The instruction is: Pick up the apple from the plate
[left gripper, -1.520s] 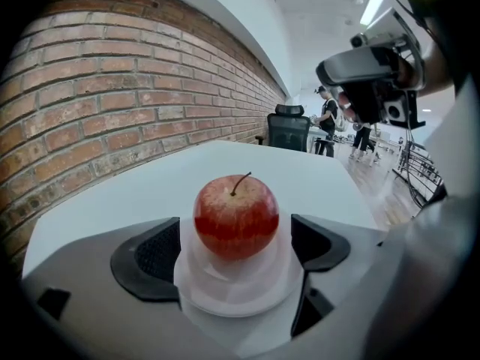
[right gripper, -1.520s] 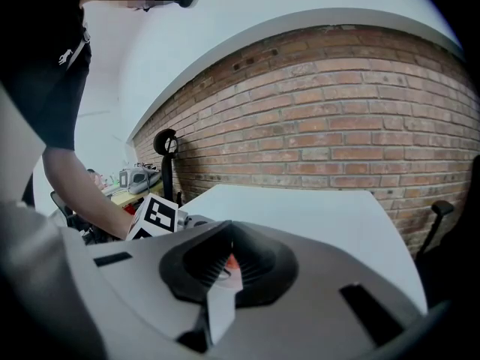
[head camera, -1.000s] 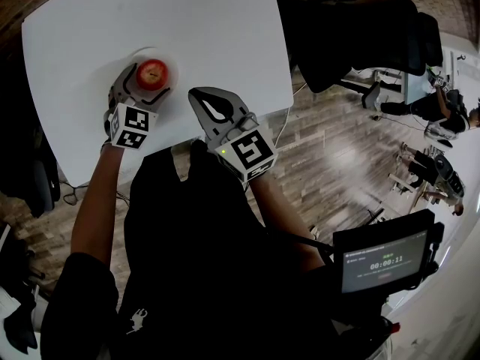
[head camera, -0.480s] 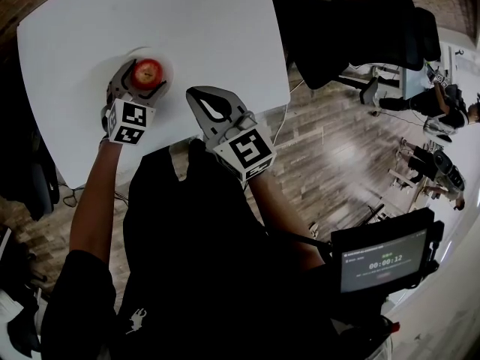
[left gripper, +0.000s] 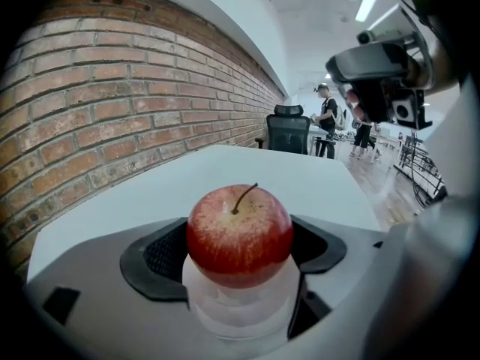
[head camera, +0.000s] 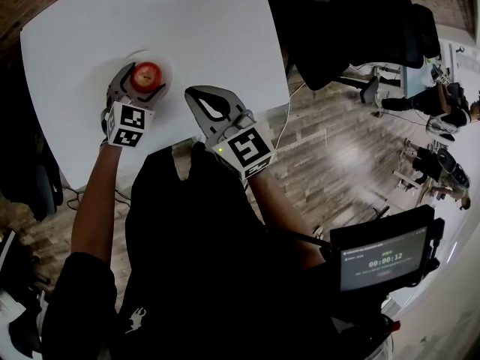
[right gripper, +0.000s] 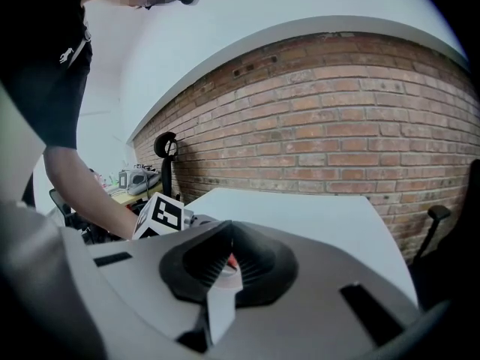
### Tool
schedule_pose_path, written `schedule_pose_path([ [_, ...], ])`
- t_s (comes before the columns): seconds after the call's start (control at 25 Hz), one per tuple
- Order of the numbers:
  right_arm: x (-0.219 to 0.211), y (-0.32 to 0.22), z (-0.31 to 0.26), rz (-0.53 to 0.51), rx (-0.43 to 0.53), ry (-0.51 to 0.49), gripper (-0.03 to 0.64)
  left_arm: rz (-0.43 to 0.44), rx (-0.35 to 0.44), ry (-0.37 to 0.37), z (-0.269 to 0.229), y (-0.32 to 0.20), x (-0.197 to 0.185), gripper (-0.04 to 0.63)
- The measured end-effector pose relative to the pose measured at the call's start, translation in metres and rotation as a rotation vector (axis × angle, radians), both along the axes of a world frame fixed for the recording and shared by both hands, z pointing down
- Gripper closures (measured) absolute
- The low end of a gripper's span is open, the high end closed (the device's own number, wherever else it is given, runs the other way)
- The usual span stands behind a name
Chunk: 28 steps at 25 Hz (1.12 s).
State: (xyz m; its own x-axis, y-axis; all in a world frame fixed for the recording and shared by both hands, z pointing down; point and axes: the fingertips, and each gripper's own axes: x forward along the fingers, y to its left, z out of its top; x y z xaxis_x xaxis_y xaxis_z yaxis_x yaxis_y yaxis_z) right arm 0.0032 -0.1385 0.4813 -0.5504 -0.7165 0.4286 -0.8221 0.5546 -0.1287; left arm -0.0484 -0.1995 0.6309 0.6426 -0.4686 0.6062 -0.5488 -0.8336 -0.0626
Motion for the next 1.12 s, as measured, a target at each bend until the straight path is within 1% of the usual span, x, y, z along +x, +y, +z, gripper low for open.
schedule_pose_path([
  [0.24, -0.001, 0.002, -0.012, -0.033, 0.034, -0.004, 0.612, -0.02, 0.02, 0.004, -0.016, 0.005, 0.001, 0.184],
  [0.68, -0.004, 0.007, -0.035, -0.096, 0.102, -0.031, 0.612, -0.086, 0.054, 0.002, -0.046, 0.019, -0.009, 0.184],
  [0.88, -0.003, 0.009, -0.045, -0.134, 0.123, -0.042, 0.612, -0.118, 0.082, 0.035, -0.071, 0.023, -0.004, 0.184],
  [1.12, -0.007, 0.009, -0.057, -0.169, 0.156, -0.062, 0.612, -0.15, 0.099, 0.041, -0.092, 0.03, -0.004, 0.184],
])
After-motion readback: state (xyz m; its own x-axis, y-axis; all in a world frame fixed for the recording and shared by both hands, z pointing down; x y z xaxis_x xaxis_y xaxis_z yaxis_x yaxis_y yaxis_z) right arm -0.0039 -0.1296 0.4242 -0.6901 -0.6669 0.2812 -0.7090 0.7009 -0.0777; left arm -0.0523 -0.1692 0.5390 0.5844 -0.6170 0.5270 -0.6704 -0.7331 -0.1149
